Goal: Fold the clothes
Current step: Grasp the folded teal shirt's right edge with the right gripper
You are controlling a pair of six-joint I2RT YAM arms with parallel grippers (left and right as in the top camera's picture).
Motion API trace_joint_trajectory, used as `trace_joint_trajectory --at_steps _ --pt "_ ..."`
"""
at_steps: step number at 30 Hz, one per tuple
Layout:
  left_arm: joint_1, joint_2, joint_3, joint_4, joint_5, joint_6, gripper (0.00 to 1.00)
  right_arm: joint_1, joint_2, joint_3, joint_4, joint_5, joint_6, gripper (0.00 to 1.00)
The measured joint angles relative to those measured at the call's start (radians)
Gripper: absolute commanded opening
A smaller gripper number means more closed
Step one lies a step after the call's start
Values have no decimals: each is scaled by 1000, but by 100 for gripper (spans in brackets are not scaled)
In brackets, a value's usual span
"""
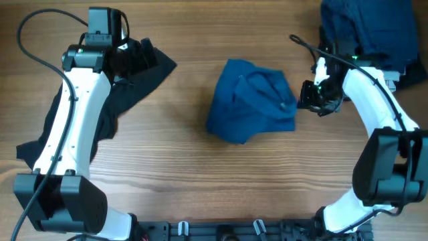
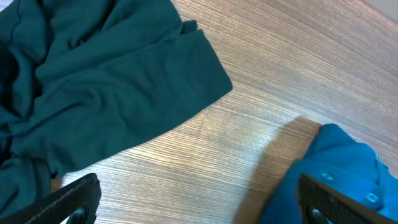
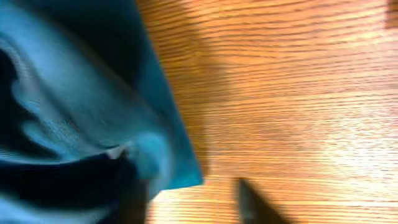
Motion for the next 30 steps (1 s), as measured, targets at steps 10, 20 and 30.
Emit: trace_joint_trajectory --at_steps 10,20,30 --pt "0 0 0 -4 -4 4 100 -36 16 -1 188 -240 -135 91" --pt "0 1 0 -16 -8 4 100 -37 193 -61 337 -435 -177 66" --pt "0 1 0 -16 -8 4 100 17 259 -63 371 -582 -127 4"
